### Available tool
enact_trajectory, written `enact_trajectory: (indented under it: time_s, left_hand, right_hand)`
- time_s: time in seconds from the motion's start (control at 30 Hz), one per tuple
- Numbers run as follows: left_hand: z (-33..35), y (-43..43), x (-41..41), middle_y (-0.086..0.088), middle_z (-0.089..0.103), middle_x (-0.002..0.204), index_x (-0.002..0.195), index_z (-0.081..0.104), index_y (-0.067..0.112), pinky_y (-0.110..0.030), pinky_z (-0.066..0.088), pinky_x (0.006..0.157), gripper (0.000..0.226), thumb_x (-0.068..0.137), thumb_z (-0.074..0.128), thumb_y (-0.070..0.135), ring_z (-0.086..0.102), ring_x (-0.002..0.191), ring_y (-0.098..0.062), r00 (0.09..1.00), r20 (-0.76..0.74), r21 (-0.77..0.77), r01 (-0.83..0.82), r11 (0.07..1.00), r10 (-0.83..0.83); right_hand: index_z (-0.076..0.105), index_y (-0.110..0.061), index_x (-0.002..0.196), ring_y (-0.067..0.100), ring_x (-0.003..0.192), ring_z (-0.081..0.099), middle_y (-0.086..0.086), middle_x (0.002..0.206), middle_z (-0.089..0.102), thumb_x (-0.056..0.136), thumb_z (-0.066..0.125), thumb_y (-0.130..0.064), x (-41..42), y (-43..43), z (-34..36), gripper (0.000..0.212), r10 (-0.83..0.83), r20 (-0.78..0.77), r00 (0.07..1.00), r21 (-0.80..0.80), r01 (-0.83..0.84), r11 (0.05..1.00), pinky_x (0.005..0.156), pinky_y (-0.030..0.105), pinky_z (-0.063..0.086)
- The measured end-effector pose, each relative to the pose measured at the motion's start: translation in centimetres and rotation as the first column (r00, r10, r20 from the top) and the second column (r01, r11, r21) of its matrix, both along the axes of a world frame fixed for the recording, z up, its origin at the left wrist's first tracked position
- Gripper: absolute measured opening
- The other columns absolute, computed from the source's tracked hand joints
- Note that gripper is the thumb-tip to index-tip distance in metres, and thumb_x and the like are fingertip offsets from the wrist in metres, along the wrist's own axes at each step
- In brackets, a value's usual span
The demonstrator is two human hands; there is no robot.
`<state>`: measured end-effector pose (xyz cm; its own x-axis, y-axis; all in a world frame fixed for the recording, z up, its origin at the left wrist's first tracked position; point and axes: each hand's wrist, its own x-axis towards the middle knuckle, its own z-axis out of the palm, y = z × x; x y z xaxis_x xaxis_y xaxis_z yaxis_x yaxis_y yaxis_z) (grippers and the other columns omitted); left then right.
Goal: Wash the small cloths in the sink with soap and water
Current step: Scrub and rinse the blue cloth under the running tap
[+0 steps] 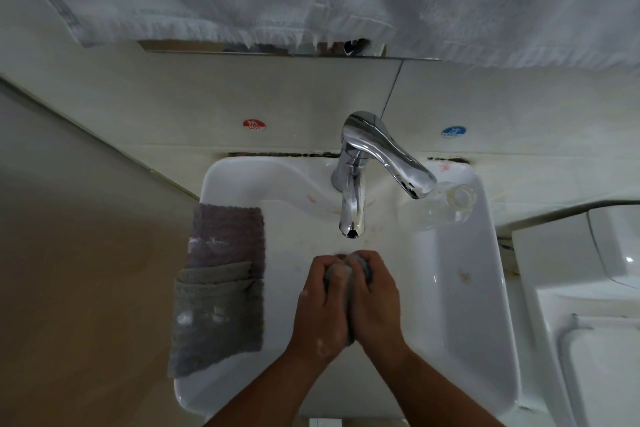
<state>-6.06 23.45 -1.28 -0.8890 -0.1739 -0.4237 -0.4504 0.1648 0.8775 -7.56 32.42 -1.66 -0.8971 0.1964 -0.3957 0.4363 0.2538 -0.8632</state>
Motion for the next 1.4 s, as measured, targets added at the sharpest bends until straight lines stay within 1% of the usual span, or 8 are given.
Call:
enact_trajectory:
  time_s: [0.13,0.3,0.5,0.67,0.83,1.03,1.2,1.4]
  left_hand:
    - [0.0,-0.8,-0.8,0.003,0.065,0.084,0.101,0.053,0.024,-0.017,0.051,0.061,0.021,0.105,0.040,0.039,0.064,0.074,-0.004,0.997,0.028,0.016,-0.076,0.997,0.076]
    - [2.1,0.7,0.2,0.018,0.067,0.092,0.105,0.056,0.026,-0.009,0.047,0.066,0.011,0.105,0.045,0.029,0.066,0.084,0.001,0.995,-0.048,0.014,0.085,0.996,-0.084]
    - [0.7,-0.4,-0.4,0.004,0.066,0.085,0.103,0.054,0.023,-0.013,0.048,0.059,0.010,0.106,0.045,0.027,0.065,0.073,-0.006,0.996,0.044,0.025,-0.075,0.997,0.074]
    - [2.0,0.7,-0.1,0.011,0.068,0.091,0.104,0.057,0.024,-0.012,0.048,0.067,0.014,0.106,0.044,0.029,0.066,0.084,-0.001,0.999,-0.010,0.041,0.052,0.998,-0.052]
    - [0.6,-0.5,-0.3,0.004,0.066,0.082,0.094,0.053,0.027,-0.015,0.049,0.062,0.016,0.107,0.044,0.028,0.065,0.077,-0.011,0.997,0.047,0.005,-0.064,0.998,0.064]
    - [2.3,-0.1,-0.4,0.006,0.067,0.086,0.100,0.055,0.022,-0.018,0.052,0.067,0.015,0.105,0.045,0.031,0.065,0.078,-0.003,0.996,-0.058,-0.007,0.064,0.998,-0.065]
    - [1.5,-0.3,-0.1,-0.002,0.065,0.088,0.101,0.054,0.021,-0.019,0.052,0.064,0.017,0.107,0.040,0.029,0.065,0.075,-0.002,1.000,0.025,0.075,-0.007,0.997,0.005]
    - [2.2,0.1,-0.6,0.004,0.067,0.088,0.102,0.056,0.022,-0.023,0.054,0.070,0.014,0.106,0.046,0.031,0.066,0.081,-0.004,0.997,-0.053,0.018,0.049,0.999,-0.048]
  right_hand:
    - [0.061,-0.033,0.096,0.006,0.078,0.067,-0.010,0.083,0.069,0.100,0.060,-0.031,1.9,-1.3,1.1,0.004,0.130,-0.138,0.982,0.066,-0.122,0.990,0.070,0.023,0.055]
    - [0.061,-0.029,0.087,0.002,0.070,0.065,-0.011,0.079,0.070,0.100,0.056,-0.025,-0.9,0.4,0.3,0.014,-0.084,0.061,0.995,-0.012,0.085,0.996,0.068,0.028,0.050]
    - [0.063,-0.030,0.096,0.002,0.075,0.066,-0.012,0.079,0.069,0.099,0.060,-0.030,1.1,-1.4,1.7,0.005,0.111,-0.095,0.989,0.098,-0.102,0.990,0.068,0.019,0.051]
    - [0.062,-0.029,0.088,0.002,0.071,0.065,-0.013,0.078,0.070,0.100,0.057,-0.026,-0.9,0.4,1.1,0.014,-0.050,0.051,0.997,0.027,0.048,0.998,0.066,0.025,0.049]
    - [0.063,-0.031,0.095,0.003,0.076,0.067,-0.012,0.081,0.070,0.098,0.062,-0.029,1.7,-1.4,1.9,0.004,0.132,-0.109,0.985,0.117,-0.119,0.986,0.069,0.018,0.052]
    - [0.063,-0.030,0.090,0.002,0.069,0.066,-0.014,0.077,0.070,0.100,0.057,-0.027,0.6,-0.4,1.8,0.012,-0.053,0.045,0.998,0.031,0.052,0.998,0.062,0.024,0.051]
    - [0.063,-0.028,0.092,0.002,0.075,0.066,-0.012,0.078,0.068,0.099,0.061,-0.026,0.9,-1.4,2.6,0.007,0.054,-0.114,0.992,0.083,-0.045,0.996,0.066,0.017,0.050]
    - [0.063,-0.028,0.091,0.009,0.072,0.067,-0.007,0.078,0.070,0.101,0.057,-0.027,1.2,-0.5,1.7,0.011,-0.072,0.052,0.996,-0.021,0.073,0.997,0.068,0.036,0.057]
